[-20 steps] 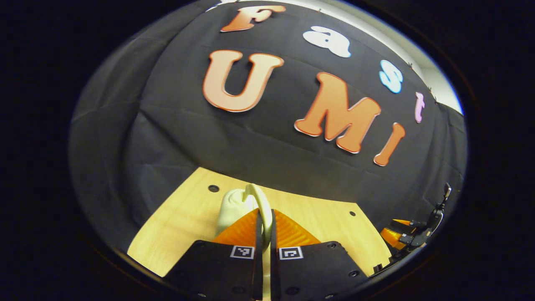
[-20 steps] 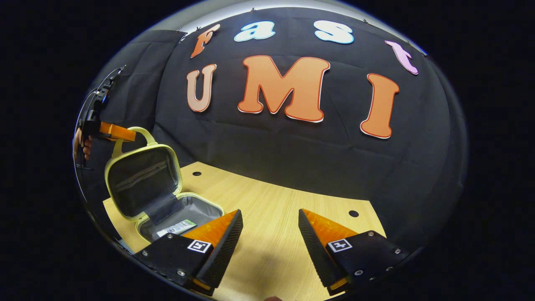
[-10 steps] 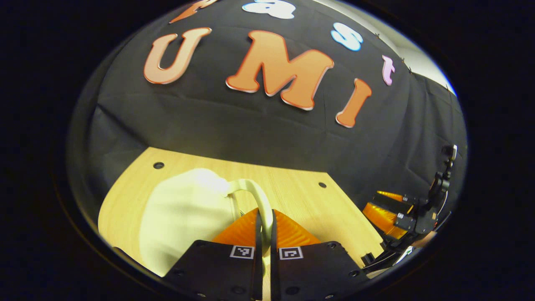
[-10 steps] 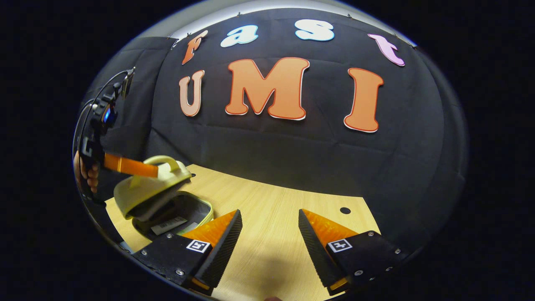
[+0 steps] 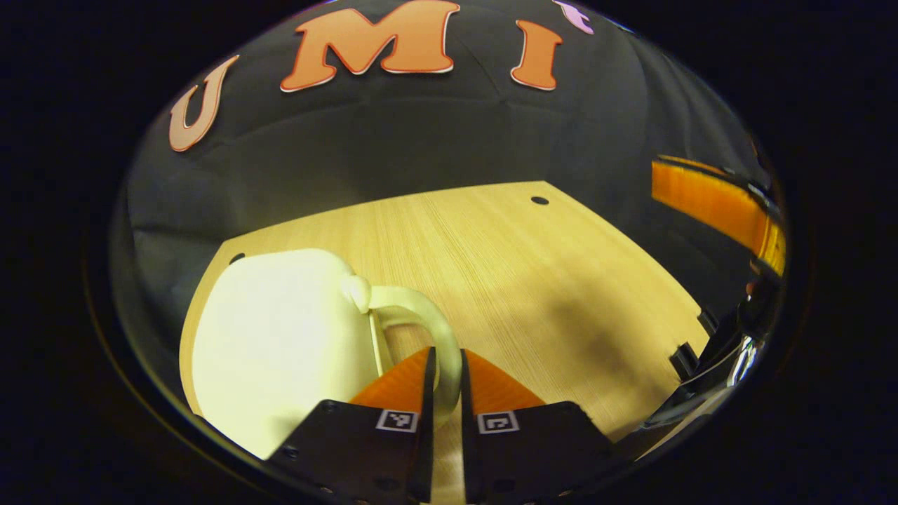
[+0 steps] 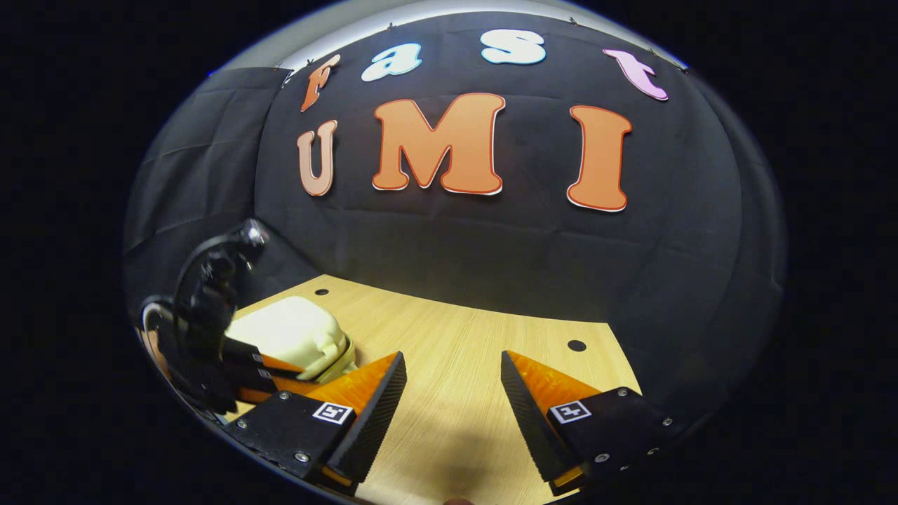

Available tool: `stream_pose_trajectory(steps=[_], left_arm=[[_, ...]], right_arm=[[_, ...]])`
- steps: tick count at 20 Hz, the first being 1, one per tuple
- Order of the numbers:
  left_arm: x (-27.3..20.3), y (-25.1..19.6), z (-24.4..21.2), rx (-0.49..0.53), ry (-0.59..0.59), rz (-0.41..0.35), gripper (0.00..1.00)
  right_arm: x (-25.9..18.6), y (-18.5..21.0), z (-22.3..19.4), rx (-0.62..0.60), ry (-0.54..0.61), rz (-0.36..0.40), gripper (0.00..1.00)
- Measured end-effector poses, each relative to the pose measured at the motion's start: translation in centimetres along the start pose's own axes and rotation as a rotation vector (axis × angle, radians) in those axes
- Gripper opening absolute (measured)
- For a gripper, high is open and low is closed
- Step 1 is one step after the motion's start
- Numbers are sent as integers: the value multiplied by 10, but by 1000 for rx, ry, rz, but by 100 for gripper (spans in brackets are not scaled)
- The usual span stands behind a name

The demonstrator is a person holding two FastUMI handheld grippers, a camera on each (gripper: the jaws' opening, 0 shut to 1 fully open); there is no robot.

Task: First open the suitcase, pack the skin care products into it, and then close the suitcase.

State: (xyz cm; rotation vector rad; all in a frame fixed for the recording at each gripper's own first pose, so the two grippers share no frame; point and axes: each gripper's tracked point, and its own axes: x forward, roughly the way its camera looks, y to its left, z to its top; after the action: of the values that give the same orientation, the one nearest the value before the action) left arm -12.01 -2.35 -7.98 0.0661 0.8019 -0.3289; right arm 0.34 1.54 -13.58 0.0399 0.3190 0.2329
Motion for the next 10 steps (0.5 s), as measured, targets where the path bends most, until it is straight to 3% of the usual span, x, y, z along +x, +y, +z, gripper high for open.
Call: stream_pose_trajectory(steps=[4,7,8,10], left_arm=[[-9,-21,43,-22,-149,43,26],[-53,-14,91,-44,-289,87,53],[-66,-7,106,-49,-338,108,76],[-91,7,133,-45,-421,161,96]], right_arm=[[-5,2,15,-3,-50,-8,87],[-1,1,31,-22,-98,-37,87],[0,1,36,-20,-113,-43,87],[0,2,48,-14,-153,-57,87]])
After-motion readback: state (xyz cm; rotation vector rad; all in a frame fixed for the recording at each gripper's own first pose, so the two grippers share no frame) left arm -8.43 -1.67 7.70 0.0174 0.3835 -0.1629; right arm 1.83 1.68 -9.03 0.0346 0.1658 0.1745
